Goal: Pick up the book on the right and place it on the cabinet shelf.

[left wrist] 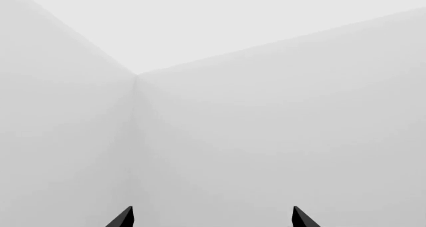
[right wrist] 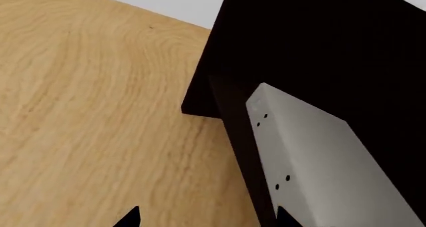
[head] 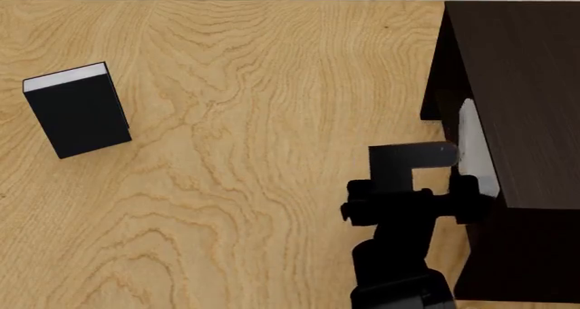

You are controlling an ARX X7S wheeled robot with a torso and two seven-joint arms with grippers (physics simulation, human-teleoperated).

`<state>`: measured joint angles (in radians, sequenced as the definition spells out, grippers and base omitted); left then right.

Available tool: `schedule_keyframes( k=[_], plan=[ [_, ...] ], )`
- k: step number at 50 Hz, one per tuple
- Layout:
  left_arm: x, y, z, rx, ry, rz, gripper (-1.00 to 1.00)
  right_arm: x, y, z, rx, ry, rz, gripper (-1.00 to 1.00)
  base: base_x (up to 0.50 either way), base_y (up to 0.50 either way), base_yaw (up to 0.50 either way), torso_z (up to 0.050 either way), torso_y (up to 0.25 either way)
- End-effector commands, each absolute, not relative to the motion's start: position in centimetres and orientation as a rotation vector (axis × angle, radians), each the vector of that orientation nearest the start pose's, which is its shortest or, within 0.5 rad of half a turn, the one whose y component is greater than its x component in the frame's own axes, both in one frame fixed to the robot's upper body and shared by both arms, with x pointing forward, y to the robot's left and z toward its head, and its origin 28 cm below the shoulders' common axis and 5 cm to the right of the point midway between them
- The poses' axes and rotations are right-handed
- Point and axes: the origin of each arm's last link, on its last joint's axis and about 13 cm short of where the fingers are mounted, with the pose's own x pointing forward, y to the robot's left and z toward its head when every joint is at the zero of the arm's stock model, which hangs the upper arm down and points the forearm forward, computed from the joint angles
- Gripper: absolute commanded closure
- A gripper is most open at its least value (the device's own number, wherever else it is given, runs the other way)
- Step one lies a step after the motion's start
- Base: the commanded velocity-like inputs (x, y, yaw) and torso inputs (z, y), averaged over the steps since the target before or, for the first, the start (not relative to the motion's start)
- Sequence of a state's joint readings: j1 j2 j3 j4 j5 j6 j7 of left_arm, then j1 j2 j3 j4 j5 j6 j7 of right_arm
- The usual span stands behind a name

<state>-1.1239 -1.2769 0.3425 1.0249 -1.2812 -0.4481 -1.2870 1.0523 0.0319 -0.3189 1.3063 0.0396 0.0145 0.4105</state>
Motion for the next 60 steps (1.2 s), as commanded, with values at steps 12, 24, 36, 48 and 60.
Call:
schedule_keyframes(
  k=[12, 24, 36, 48, 60],
  plan=[
    [14.2, 25.6, 32.5, 0.136, -0.831, 0.312, -1.0, 39.2, -12.9, 7.7, -0.301, 0.213, -0.573, -1.0, 0.0, 0.0, 0.0, 0.0, 0.001],
    [14.0, 25.5, 32.6, 0.137, -0.834, 0.312, -1.0, 38.7, -13.0, 6.8, -0.289, 0.237, -0.65, -1.0, -0.01, 0.0, 0.0, 0.001, 0.003],
    [14.1, 25.6, 32.7, 0.135, -0.838, 0.314, -1.0, 39.4, -10.9, 7.7, -0.349, 0.135, -0.456, -1.0, -0.01, 0.0, 0.0, 0.002, 0.006],
    [13.9, 25.7, 32.6, 0.132, -0.842, 0.322, -1.0, 39.6, -8.1, 8.1, -0.409, 0.029, -0.211, -1.0, 0.0, 0.0, 0.0, 0.0, 0.001],
    [13.7, 25.8, 32.5, 0.128, -0.842, 0.327, -1.0, 39.3, -6.5, 7.7, -0.392, 0.0, -0.048, -1.0, 0.0, 0.0, 0.0, 0.0, 0.0]
  ],
)
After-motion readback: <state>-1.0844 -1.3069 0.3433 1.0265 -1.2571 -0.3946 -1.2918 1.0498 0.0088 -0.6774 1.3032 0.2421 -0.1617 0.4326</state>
